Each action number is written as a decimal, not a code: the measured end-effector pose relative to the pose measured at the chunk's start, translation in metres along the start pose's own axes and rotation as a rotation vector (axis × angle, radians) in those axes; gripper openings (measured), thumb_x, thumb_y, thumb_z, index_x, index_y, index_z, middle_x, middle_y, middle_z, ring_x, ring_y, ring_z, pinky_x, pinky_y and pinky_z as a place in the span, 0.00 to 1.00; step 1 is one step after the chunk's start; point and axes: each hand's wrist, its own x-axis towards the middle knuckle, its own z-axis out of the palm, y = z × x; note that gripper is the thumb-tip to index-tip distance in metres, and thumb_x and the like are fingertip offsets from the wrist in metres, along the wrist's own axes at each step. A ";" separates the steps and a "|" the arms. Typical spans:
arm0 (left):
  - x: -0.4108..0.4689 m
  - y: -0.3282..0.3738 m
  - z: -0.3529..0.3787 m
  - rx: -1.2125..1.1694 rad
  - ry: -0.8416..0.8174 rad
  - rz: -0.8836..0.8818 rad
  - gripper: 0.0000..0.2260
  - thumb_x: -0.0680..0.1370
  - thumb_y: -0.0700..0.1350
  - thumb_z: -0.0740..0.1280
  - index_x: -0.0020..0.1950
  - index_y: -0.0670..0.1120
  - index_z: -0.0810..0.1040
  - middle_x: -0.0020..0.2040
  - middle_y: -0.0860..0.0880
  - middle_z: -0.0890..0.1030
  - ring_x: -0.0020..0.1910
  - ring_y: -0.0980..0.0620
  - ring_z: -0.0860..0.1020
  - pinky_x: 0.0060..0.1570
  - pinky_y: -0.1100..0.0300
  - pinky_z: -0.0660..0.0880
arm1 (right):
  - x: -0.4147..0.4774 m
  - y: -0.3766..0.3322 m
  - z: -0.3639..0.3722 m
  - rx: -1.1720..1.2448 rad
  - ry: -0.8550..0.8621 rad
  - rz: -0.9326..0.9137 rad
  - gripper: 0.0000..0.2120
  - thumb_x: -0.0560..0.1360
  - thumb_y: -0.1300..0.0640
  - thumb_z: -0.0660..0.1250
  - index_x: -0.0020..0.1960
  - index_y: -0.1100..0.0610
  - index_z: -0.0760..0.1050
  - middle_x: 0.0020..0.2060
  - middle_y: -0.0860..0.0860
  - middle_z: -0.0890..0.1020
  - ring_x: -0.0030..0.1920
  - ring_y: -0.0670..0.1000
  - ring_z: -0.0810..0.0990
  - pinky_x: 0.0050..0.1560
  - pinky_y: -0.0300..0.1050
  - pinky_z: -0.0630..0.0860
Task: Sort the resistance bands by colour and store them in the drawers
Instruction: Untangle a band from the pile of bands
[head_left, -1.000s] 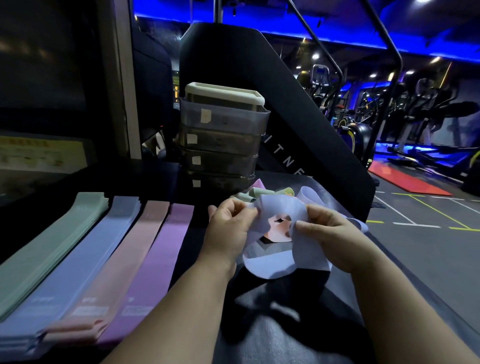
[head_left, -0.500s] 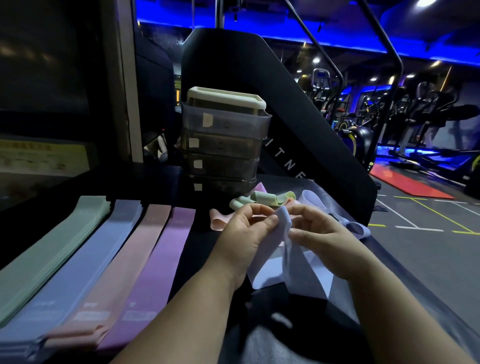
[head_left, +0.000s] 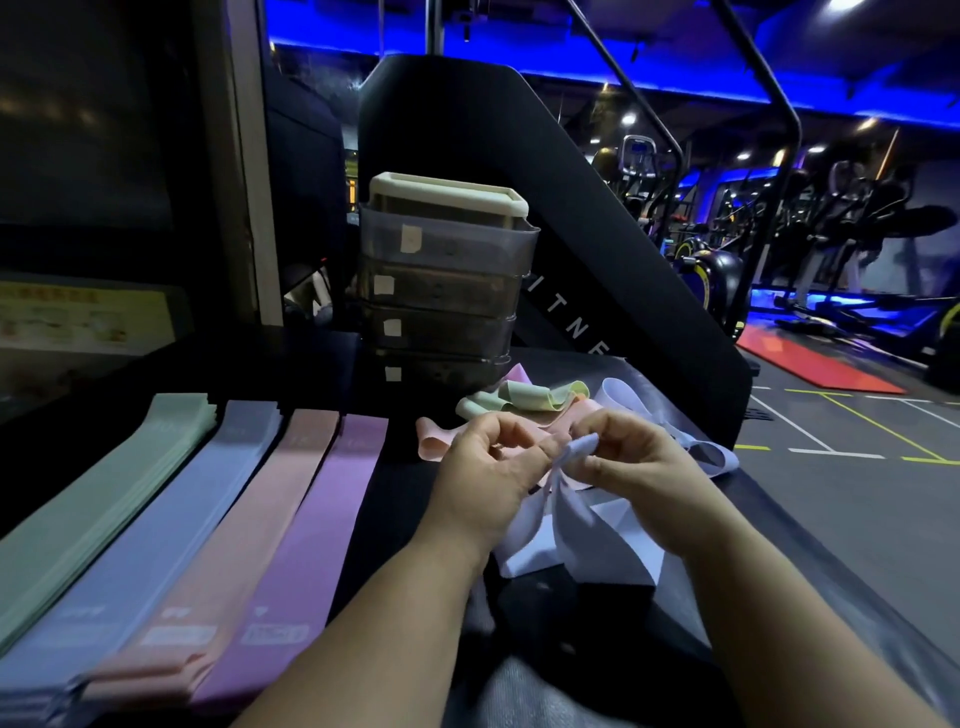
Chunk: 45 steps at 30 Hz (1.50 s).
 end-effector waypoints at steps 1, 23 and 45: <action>-0.001 0.001 0.000 0.029 0.003 -0.010 0.10 0.75 0.45 0.72 0.44 0.39 0.78 0.31 0.72 0.76 0.35 0.60 0.75 0.53 0.52 0.78 | 0.000 0.000 0.000 -0.002 0.011 -0.002 0.25 0.60 0.45 0.82 0.44 0.61 0.78 0.44 0.60 0.75 0.43 0.52 0.78 0.45 0.42 0.76; 0.004 -0.029 0.008 0.064 -0.308 -0.152 0.17 0.66 0.46 0.71 0.54 0.47 0.81 0.49 0.50 0.86 0.54 0.51 0.83 0.61 0.47 0.76 | 0.002 -0.006 0.002 0.145 0.421 -0.139 0.06 0.77 0.65 0.65 0.43 0.57 0.73 0.31 0.48 0.77 0.32 0.46 0.73 0.32 0.40 0.69; -0.002 -0.029 0.008 0.158 -0.486 -0.195 0.17 0.64 0.44 0.76 0.52 0.50 0.80 0.46 0.53 0.86 0.49 0.54 0.84 0.55 0.54 0.79 | 0.005 0.003 -0.024 0.210 0.718 -0.088 0.01 0.80 0.58 0.63 0.49 0.55 0.72 0.39 0.53 0.78 0.36 0.48 0.78 0.32 0.40 0.76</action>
